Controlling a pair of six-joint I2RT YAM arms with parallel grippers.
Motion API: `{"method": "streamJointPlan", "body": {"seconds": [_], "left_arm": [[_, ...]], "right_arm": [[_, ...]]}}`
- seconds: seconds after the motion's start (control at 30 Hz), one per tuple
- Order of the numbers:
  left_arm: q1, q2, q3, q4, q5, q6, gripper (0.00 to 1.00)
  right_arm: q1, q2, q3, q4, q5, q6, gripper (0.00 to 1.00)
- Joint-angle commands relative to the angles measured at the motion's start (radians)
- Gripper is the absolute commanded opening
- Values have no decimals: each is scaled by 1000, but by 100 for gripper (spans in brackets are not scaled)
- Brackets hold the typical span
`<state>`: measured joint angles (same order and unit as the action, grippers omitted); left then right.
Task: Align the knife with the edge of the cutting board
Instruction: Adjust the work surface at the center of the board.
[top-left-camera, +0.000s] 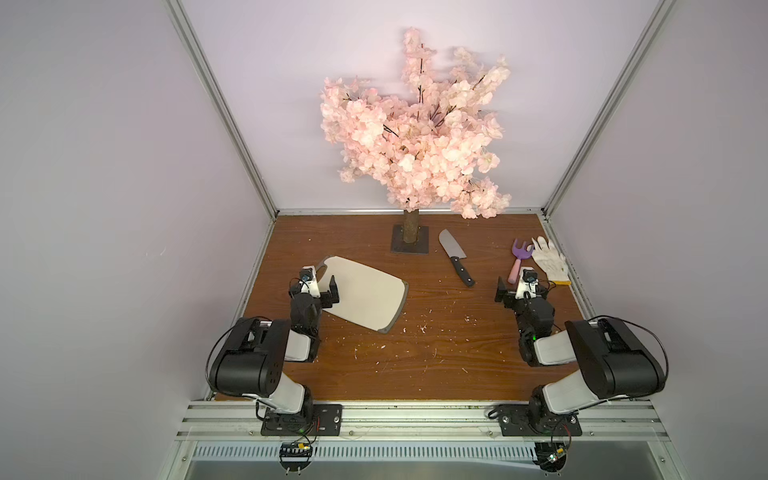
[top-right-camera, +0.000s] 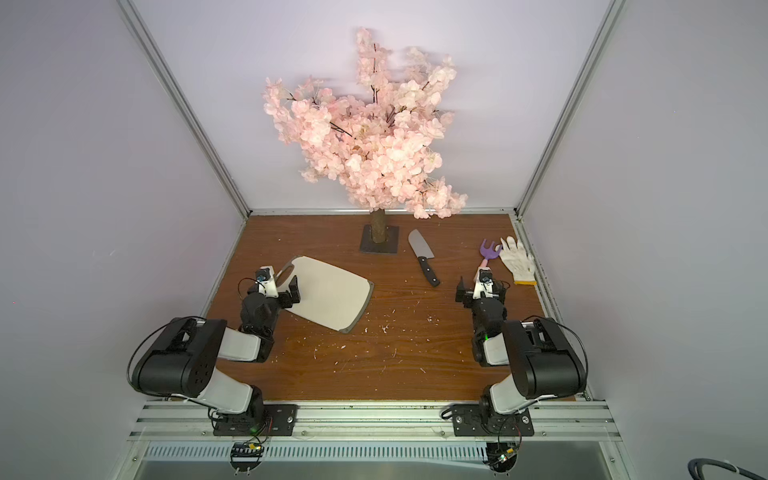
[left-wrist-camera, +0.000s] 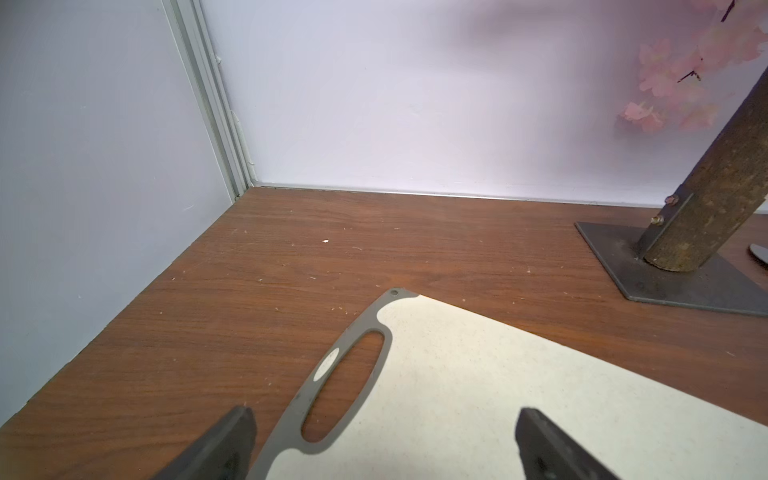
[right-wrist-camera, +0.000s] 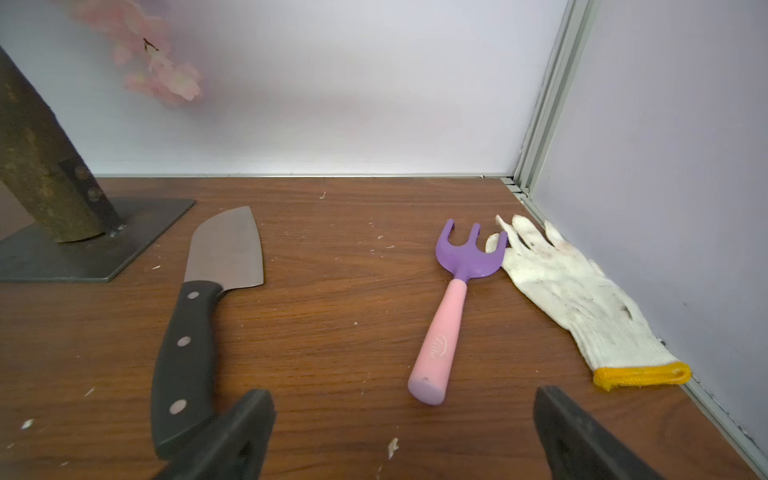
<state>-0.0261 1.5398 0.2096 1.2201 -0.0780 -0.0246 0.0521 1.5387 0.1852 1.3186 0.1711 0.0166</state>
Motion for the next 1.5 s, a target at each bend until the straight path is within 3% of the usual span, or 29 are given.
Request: {"method": "streamJointPlan", "body": {"seconds": [0.0,1.1,1.27,1.4,1.47], "left_arm": [[9,-6,17,24,6,6,98],[20,-20,15,25,24,-2,98],[25,-119,106,-188,-55,-36,99],[-20,-161,189,-365,-261,-70,99],[-24,-187,226,-446,-341,-146,99]], "right_arm": [[5,0,22,12,-26,-19,100],[6,-11,25,3,-21,-19,100],[6,-184,73,-216,-13,-16,100],[6,-320,137,-427,38,89,100],[6,-367,191,-566,50,169,100]]}}
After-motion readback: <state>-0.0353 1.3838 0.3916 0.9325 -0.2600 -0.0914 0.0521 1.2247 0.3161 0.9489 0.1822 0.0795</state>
